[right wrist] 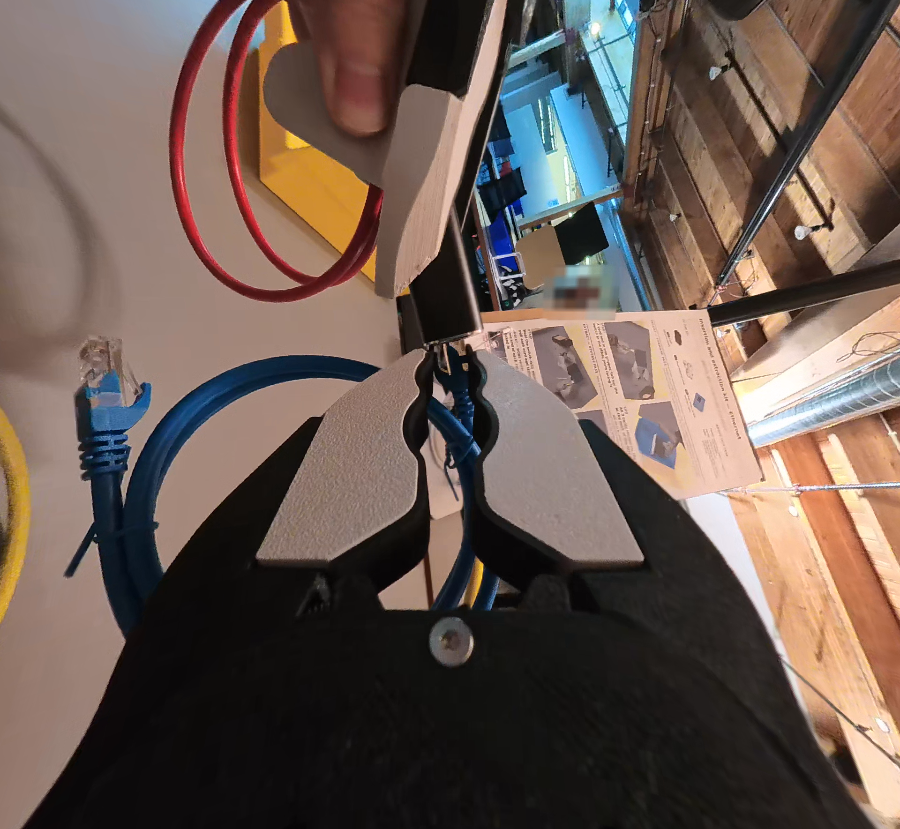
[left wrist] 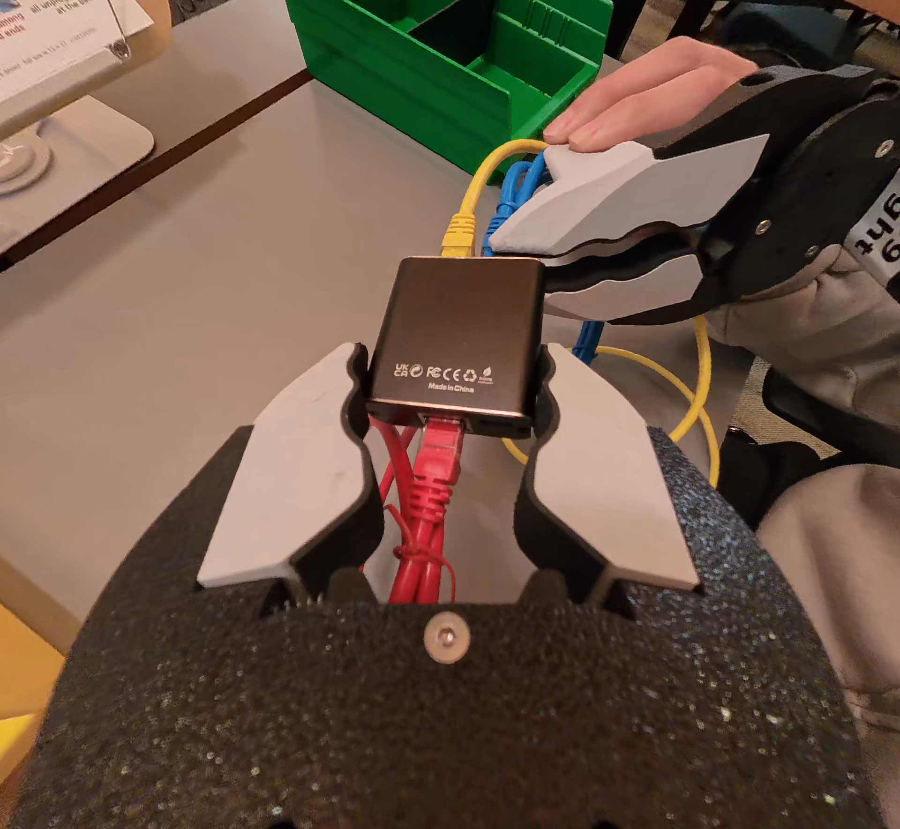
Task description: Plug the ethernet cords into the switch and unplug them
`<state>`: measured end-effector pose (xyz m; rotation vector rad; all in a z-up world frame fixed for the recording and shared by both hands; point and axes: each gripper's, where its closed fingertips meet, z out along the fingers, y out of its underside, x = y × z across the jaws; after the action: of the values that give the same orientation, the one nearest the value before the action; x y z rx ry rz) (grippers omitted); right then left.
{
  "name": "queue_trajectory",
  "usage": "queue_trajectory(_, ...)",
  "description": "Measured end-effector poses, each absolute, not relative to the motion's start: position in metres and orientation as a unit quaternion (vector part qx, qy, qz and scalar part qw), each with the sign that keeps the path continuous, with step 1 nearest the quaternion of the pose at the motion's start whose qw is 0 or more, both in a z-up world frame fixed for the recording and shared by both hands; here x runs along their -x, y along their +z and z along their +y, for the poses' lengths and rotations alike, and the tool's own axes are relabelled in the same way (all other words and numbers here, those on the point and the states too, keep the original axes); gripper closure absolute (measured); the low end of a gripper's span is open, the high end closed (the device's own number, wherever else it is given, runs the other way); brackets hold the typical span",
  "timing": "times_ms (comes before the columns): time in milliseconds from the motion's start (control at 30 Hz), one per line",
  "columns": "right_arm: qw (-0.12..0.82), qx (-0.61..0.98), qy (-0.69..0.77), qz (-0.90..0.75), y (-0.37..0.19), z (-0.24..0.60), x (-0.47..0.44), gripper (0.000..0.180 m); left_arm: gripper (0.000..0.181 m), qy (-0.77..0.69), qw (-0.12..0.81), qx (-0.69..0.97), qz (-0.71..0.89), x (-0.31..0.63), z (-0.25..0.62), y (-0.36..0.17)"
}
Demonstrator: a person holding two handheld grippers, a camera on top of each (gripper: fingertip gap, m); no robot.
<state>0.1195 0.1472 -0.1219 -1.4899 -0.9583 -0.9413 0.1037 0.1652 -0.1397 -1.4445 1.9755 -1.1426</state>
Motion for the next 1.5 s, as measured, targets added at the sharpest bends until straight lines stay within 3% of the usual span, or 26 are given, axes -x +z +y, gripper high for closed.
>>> queue_trajectory(867, 0.440, 0.626, -0.411, -0.495, -0.147, 0.154, -0.110, 0.166, 0.116, -0.439, 0.126, 0.550, 0.699, -0.094, 0.168, -0.162)
queue_trajectory(1200, 0.430, 0.710, -0.336, -0.445, -0.156, 0.160, -0.121, 0.168, 0.116, -0.452, 0.118, 0.562, 0.683, -0.102, 0.174, -0.170)
queue_trajectory(1500, 0.391, 0.713, -0.354, -0.462, -0.160, 0.161, -0.130, 0.167, 0.116, -0.461, 0.095, 0.580, 0.665, -0.107, 0.174, -0.177)
